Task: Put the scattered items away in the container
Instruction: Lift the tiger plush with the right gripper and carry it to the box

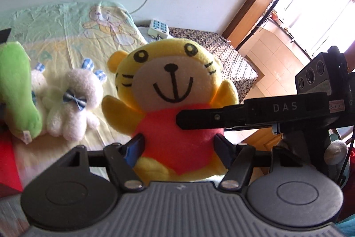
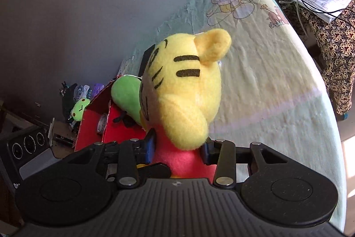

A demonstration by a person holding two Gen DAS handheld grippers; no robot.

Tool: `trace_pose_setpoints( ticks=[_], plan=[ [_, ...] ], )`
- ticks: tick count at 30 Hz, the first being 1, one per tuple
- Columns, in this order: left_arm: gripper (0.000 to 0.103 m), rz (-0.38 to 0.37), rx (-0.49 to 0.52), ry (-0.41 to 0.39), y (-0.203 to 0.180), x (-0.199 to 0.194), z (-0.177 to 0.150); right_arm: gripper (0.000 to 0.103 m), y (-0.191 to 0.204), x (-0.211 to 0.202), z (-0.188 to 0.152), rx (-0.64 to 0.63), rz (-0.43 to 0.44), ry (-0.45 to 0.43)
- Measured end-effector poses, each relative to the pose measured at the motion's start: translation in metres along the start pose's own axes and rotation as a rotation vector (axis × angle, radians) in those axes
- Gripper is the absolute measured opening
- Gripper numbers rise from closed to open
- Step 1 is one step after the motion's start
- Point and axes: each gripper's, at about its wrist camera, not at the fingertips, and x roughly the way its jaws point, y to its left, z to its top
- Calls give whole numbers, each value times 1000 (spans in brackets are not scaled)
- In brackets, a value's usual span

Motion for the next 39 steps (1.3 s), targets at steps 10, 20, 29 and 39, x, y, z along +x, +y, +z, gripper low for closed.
trace_pose_setpoints(
  ticks=[10,20,29,39],
  plan=[
    [68,78,7,-184,48,-102,9,42,94,36,9,-130,98,-58],
    [68,192,-33,-261,133,-174,2,42,177,122,2,-220,151,-58],
    [68,247,-113,-178,214,-181,-12,42,201,198,-19,-195,104,22],
    [68,213,-184,-78,265,-166,-18,42,211,241,-21,-153,-51,148]
  ],
)
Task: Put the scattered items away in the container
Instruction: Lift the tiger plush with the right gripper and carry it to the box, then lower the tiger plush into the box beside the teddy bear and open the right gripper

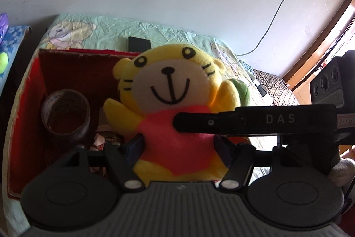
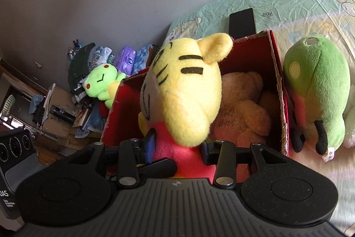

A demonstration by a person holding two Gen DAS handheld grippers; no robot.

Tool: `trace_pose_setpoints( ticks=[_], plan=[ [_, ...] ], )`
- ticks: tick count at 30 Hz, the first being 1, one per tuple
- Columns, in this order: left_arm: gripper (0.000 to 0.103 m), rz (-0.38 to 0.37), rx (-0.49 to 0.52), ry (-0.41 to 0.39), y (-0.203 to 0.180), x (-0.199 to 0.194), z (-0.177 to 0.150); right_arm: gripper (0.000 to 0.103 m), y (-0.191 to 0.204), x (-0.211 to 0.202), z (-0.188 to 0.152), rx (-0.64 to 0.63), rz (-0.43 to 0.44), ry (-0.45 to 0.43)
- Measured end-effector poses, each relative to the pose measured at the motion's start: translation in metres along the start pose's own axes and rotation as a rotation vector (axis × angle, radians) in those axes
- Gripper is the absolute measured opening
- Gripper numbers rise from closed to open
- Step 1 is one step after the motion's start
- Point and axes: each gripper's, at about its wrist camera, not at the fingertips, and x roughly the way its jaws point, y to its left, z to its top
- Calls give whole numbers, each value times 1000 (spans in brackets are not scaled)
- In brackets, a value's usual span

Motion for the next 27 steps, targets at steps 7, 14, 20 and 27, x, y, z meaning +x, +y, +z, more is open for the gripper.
trace_pose_setpoints(
  ticks=[7,14,20,27],
  plan=[
    [68,-30,-13,38,9,7,0,43,13,11,6,18,-109,97],
    [69,6,10,66,6,24,7,43,11,30,14,68,-179,130],
    [70,25,-22,98,19,33,9,44,13,44,10,68,-212,112],
    [76,23,-26,90,21,27,11,52,13,36,10,62,-189,75]
  ],
)
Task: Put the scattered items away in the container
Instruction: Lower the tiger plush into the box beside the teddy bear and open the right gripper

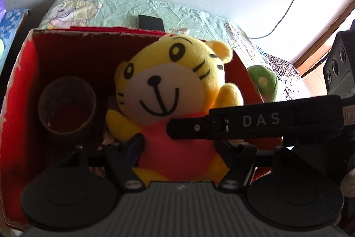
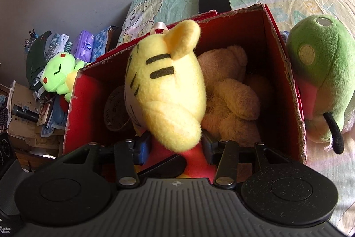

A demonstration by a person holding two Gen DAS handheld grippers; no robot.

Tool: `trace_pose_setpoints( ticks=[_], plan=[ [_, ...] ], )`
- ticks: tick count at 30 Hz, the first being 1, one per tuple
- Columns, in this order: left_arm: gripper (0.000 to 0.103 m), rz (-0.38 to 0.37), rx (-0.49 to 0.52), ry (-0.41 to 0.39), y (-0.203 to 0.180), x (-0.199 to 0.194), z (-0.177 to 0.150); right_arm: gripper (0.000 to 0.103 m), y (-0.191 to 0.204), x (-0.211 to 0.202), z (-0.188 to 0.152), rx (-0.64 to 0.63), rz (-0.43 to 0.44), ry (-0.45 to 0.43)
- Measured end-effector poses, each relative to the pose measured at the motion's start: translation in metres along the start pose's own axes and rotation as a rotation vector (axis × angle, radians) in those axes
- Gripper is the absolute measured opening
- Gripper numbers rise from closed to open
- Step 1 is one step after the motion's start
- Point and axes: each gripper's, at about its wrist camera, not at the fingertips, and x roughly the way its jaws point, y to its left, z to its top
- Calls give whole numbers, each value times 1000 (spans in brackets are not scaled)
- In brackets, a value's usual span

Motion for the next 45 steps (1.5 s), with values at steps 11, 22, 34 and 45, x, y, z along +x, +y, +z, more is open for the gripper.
trace_pose_setpoints(
  ticks=[11,22,34,45],
  plan=[
    [81,39,33,-6,-9,-18,6,60,-3,-10,-3,11,21,-56],
    [80,170,43,-13,-4,-34,-4,62,-6,-9,-6,7,20,-76],
    [77,277,20,6,-8,-31,-9,61,-4,-27,-14,-25,38,-139],
    [77,339,25,4,-19,-32,-14,61,-8,-40,-25,-22,47,-168]
  ],
)
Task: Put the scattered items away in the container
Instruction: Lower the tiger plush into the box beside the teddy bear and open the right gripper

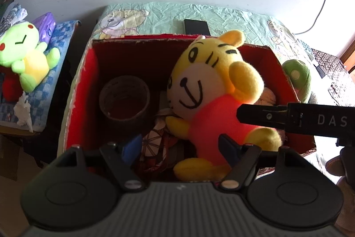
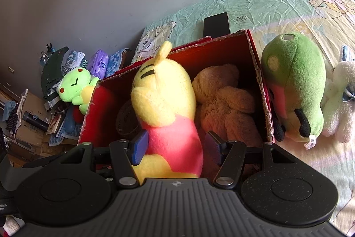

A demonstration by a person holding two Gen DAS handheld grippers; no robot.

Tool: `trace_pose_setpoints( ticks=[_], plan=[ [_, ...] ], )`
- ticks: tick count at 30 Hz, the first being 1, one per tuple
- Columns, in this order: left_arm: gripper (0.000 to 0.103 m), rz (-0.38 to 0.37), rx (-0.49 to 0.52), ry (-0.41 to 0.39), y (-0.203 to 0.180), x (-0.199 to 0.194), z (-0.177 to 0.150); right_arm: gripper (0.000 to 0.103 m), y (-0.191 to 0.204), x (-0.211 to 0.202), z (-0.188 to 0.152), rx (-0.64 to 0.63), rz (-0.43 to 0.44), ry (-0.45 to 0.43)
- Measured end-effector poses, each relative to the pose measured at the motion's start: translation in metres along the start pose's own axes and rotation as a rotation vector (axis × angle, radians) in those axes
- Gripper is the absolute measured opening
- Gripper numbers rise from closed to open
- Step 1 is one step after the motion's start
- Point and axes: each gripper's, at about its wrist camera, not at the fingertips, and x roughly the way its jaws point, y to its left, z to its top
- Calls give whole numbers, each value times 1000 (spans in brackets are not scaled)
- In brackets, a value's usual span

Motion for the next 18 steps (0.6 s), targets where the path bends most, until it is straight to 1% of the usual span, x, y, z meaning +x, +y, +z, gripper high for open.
trace_pose_setpoints(
  ticks=[6,11,18],
  plan=[
    [77,49,4,-8,-6,-7,1,61,-7,-13,-2,24,19,-33],
    [77,83,6,-36,-12,-17,5,61,-13,-24,-3,19,23,-59],
    [77,134,3,-53,-29,-24,7,61,-27,-32,0,9,52,-48]
  ],
)
